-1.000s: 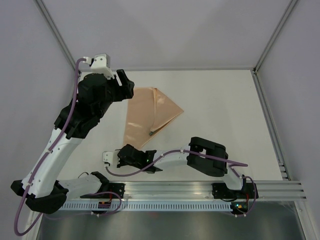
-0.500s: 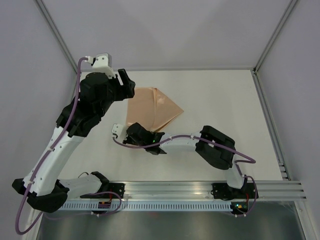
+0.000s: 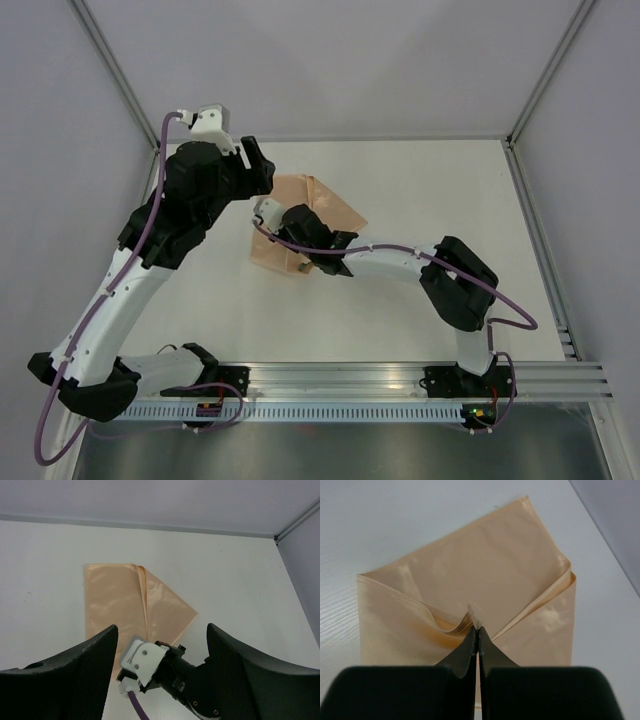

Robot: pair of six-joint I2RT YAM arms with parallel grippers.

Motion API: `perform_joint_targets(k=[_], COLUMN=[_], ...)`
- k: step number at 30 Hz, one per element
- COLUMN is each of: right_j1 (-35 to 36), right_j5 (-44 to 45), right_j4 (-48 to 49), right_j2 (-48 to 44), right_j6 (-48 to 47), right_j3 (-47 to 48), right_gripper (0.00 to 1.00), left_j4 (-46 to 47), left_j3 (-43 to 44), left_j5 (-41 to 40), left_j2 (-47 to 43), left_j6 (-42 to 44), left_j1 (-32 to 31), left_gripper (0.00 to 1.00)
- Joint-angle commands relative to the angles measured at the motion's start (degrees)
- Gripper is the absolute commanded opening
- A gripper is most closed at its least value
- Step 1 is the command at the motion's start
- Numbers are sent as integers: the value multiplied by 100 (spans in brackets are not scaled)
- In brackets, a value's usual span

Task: Fold the napkin, place the utensils inside, and roll it up
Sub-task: Fold the napkin at the center of the board.

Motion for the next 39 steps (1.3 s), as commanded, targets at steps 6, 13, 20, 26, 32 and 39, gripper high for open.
perform_joint_targets(k=[6, 13, 20, 26, 32, 39], right_j1=[-336, -512, -617, -723, -854, -951], right_j5=[251, 312, 374, 435, 461, 514], right_j4=[-171, -171, -119, -48, 22, 127], right_j2=[-506, -647, -779, -814, -832, -770], right_j6=[125, 125, 90, 28, -24, -112], right_j3=[-81, -248, -459, -617, -749, -915], right_gripper=[1, 0, 0, 1, 0, 1], left_j4=[268, 347, 505, 593, 681, 760], left_j3=[-15, -147, -331, -463, -630, -806], left_j5=[322, 489, 665, 788, 876, 955], left_j2=[137, 199, 304, 375, 454, 524], left_j6=[189, 180, 101, 66, 13, -22], left_j1=[62, 115, 132, 150, 141, 150], left_gripper=[77, 77, 77, 77, 77, 76])
